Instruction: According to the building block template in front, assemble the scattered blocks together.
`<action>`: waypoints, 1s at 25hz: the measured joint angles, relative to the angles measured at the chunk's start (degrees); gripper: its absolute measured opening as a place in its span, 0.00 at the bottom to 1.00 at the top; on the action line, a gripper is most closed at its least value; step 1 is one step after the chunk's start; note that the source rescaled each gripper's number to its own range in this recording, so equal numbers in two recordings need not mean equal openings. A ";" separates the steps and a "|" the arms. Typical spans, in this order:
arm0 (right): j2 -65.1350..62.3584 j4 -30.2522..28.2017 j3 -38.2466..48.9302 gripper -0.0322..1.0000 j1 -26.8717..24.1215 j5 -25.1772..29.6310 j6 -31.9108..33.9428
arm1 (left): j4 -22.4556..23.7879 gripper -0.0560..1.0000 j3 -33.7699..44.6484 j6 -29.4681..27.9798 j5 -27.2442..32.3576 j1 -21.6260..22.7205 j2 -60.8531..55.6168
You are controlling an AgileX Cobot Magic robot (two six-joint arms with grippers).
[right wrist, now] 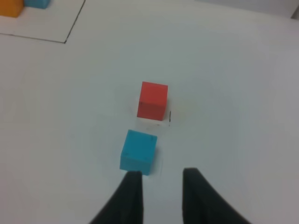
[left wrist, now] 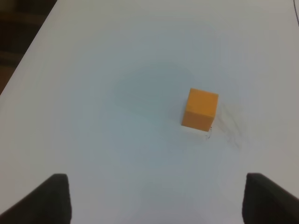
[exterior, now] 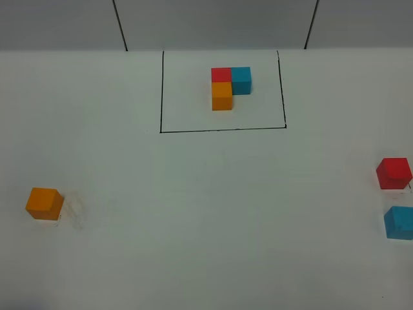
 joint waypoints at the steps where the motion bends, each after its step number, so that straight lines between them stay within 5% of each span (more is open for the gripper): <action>1: 0.00 0.00 0.00 0.03 0.00 0.00 0.00 | 0.00 0.70 0.00 0.00 0.00 0.00 0.00; 25: 0.00 0.00 0.00 0.03 0.04 -0.01 0.00 | -0.23 0.70 -0.09 0.33 -0.05 0.00 0.43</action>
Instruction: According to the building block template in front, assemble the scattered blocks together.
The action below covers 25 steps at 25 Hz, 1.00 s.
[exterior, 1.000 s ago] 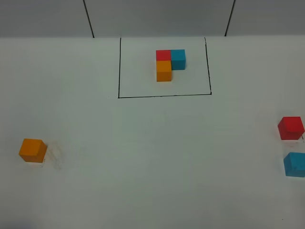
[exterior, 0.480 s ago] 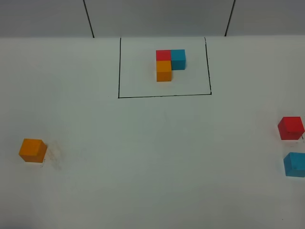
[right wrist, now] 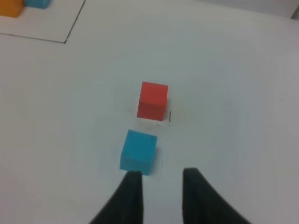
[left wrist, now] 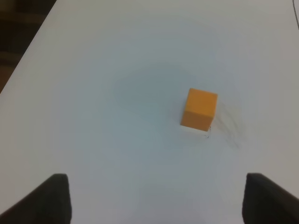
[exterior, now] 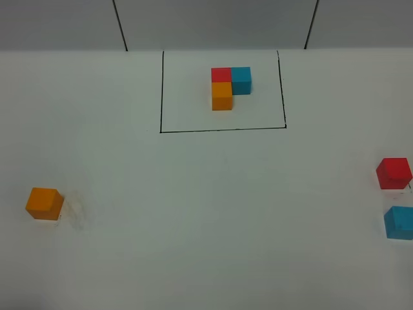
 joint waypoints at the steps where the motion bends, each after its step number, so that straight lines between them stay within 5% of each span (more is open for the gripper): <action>1: 0.00 0.00 0.00 0.03 0.00 0.00 0.00 | 0.00 0.70 -0.33 0.10 0.00 0.00 0.91; 17: 0.00 0.00 0.00 0.03 0.00 0.00 0.00 | -0.22 0.70 -15.09 0.21 -9.10 0.00 49.71; 25: 0.00 0.00 0.00 0.03 0.00 0.00 0.00 | -6.85 0.70 -15.76 6.36 -16.18 0.00 67.60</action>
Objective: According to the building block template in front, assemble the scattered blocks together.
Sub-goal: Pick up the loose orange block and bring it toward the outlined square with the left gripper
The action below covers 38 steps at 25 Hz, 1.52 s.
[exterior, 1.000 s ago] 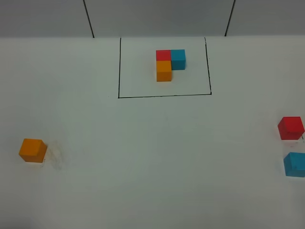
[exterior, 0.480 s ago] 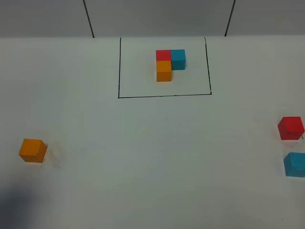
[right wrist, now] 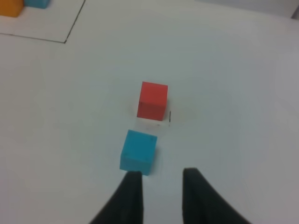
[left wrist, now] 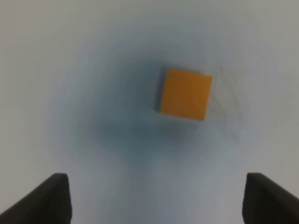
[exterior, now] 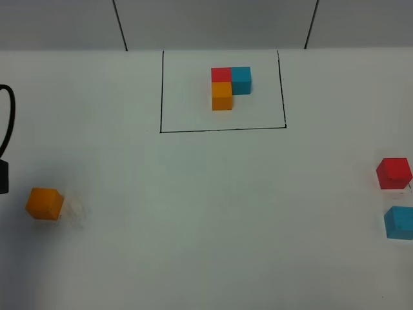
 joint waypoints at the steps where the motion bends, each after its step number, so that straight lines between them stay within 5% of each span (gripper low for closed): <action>1: 0.00 0.00 0.00 0.03 0.00 0.00 0.00 | -0.29 0.70 0.00 0.71 -0.98 0.00 1.76; 7: 0.00 0.00 0.00 0.03 0.00 0.00 0.00 | -1.65 0.70 0.00 1.97 -5.38 0.00 10.56; 15: 0.00 0.00 0.00 0.03 0.00 0.00 0.00 | -9.40 0.70 -0.29 9.06 -9.82 0.00 19.81; 38: 0.00 0.00 0.00 0.03 0.00 -0.05 0.00 | -9.54 0.70 -1.14 10.64 -17.64 0.00 31.06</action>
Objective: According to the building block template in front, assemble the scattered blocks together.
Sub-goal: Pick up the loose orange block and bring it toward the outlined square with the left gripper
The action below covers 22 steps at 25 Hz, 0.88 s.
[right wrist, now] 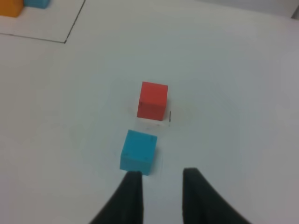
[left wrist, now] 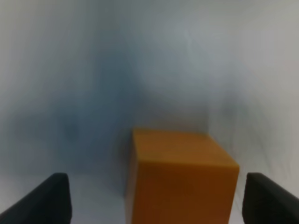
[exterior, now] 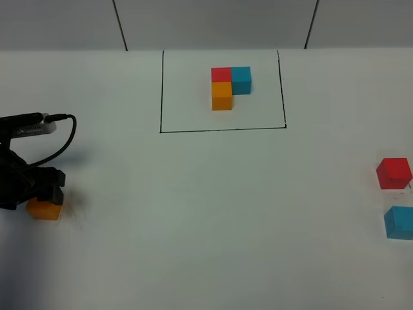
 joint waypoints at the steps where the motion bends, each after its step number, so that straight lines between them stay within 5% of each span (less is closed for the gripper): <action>1: 0.00 0.00 0.00 0.03 0.00 0.00 0.00 | 0.00 0.70 0.00 0.00 -0.25 0.00 0.00; 19: 0.00 0.00 0.00 0.03 0.00 0.00 0.00 | 0.11 0.70 -0.95 0.31 -1.13 0.00 3.53; 22: 0.00 0.00 0.00 0.03 0.00 0.00 0.00 | 0.11 0.61 -1.73 0.31 -0.30 0.00 4.24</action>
